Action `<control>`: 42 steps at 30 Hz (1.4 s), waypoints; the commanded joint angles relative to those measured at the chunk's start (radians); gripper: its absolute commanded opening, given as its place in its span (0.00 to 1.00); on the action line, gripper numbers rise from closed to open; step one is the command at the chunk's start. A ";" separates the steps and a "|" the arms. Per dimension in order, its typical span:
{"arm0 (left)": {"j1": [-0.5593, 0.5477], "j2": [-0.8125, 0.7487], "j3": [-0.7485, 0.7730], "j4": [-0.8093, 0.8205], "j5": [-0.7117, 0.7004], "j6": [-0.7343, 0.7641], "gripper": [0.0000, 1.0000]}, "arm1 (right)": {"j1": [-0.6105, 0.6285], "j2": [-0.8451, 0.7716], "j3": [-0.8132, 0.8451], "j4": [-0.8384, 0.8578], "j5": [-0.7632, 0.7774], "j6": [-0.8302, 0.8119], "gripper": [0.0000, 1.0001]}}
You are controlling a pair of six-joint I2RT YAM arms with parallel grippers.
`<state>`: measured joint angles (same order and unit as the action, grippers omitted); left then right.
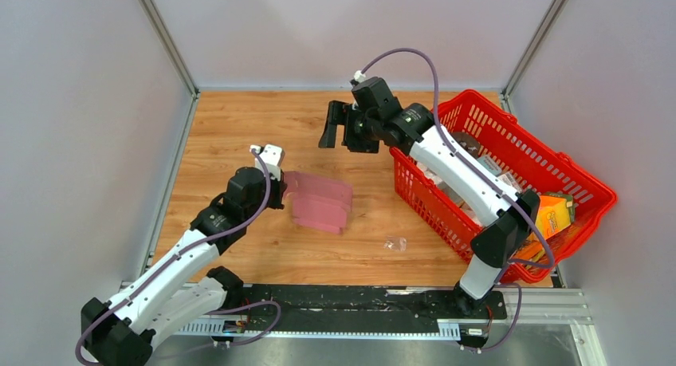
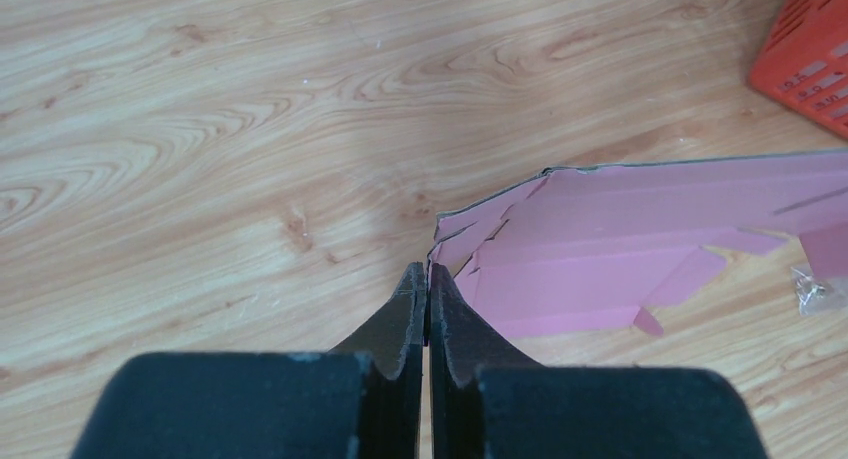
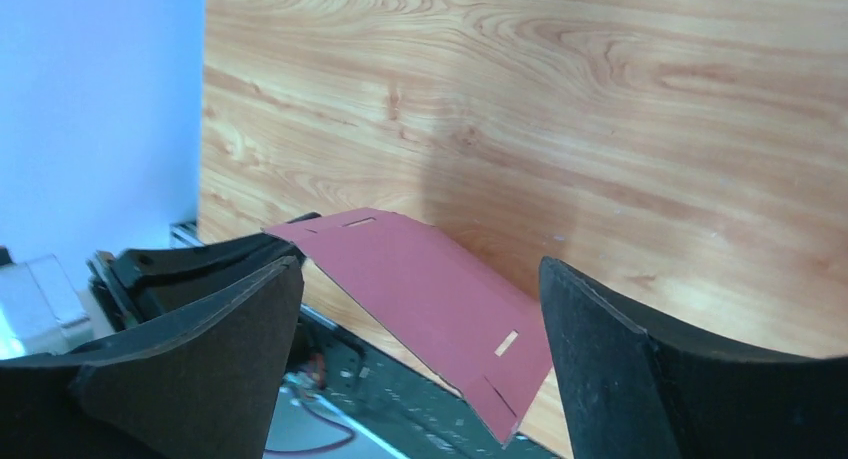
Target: Fold the paper box
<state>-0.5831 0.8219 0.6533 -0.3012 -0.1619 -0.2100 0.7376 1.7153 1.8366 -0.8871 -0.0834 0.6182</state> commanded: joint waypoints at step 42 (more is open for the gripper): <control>-0.020 0.077 0.048 -0.036 -0.300 -0.183 0.00 | 0.043 0.128 -0.151 0.283 -0.099 1.111 0.43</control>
<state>-0.5961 0.9272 0.7166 -0.4007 -0.4511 -0.4393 0.7765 1.8248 1.6161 -0.6044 -0.2096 1.6962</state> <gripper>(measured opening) 0.036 0.435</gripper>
